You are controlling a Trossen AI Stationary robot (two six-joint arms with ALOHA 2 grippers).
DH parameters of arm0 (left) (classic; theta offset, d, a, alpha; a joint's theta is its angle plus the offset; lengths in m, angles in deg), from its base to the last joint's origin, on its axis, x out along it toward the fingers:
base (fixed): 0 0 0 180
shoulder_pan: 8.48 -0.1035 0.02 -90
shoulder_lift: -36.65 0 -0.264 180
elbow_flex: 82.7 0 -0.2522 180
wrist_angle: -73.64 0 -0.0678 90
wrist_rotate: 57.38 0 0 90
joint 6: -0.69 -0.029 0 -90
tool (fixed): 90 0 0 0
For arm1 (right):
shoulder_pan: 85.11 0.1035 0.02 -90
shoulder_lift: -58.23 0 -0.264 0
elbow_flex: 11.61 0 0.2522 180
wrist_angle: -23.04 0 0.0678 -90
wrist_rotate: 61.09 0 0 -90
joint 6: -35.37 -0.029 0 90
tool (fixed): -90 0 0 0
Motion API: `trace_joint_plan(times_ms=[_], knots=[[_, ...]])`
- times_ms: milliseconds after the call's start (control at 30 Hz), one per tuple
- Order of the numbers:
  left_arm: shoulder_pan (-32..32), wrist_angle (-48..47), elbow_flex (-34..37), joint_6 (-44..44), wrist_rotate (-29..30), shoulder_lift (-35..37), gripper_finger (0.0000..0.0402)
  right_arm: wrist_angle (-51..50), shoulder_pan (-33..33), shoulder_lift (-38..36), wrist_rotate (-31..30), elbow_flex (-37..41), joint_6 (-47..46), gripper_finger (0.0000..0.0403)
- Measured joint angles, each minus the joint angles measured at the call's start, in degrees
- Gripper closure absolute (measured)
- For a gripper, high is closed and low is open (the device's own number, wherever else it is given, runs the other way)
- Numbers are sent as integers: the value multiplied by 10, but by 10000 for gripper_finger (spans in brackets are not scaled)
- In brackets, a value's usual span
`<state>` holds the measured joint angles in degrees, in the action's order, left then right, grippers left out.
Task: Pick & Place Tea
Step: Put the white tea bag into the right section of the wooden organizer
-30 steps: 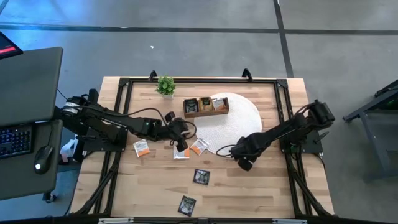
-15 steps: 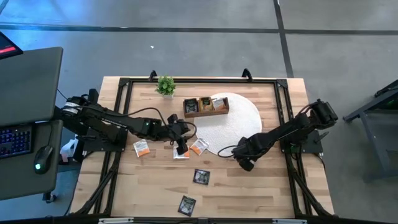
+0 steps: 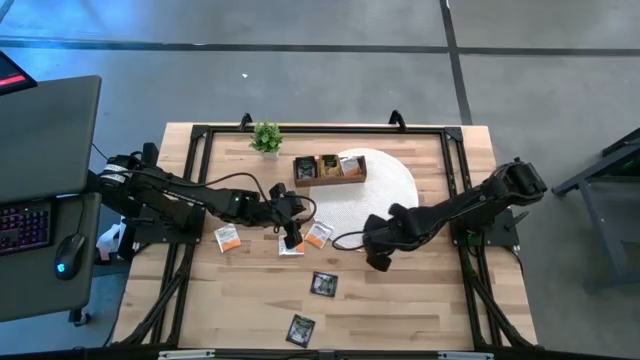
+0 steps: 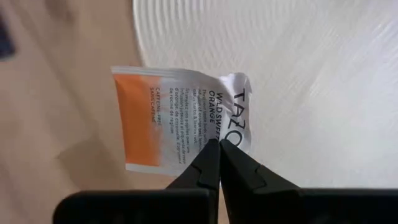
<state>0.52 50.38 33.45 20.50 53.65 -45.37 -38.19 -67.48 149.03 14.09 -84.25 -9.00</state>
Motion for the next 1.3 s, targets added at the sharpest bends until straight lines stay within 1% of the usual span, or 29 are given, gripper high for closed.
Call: trace_joint_plan(times_ms=[67, 167, 300, 367, 400, 467, 533, 600, 733, 833, 900, 1000, 1033, 1167, 1300], knots=[[0, 0, 0, 0, 0, 0, 244, 8, -2, 0, -60, -9, 41, 401], [0, 0, 0, 0, 0, 0, 244, 38, -15, 0, -158, -11, 133, 401], [0, 0, 0, 0, 0, 0, 244, 111, -48, 3, -296, -11, 307, 402], [0, 0, 0, 0, 0, 0, 244, 167, -73, 4, -343, -11, 407, 401], [0, 0, 0, 0, 0, 0, 244, 197, -89, 3, -353, -11, 457, 402], [0, 0, 0, 0, 0, 0, 244, 245, -124, 3, -356, -12, 554, 402], [0, 0, 0, 0, 0, 0, 244, 271, -163, 7, -343, -12, 624, 402], [0, 0, 0, 0, 0, 0, 244, 290, -201, 12, -326, -12, 663, 402], [0, 1, 0, 0, 0, 0, 244, 311, -259, 38, -318, -12, 721, 402], [0, 6, 0, 0, 0, 0, 244, 323, -286, 60, -272, -12, 765, 402], [0, 5, 0, 0, 1, 0, 244, 323, -298, 77, -268, -12, 796, 402], [0, 5, 0, 0, 2, 0, 244, 326, -308, 95, -287, -11, 826, 402], [0, 5, 0, 0, 2, 0, 244, 332, -311, 100, -285, -11, 832, 402], [0, 5, 0, 0, -6, 0, 244, 361, -319, 111, -247, -12, 829, 400], [0, 4, 0, 0, -6, 0, 244, 367, -323, 112, -249, -12, 842, 381]])
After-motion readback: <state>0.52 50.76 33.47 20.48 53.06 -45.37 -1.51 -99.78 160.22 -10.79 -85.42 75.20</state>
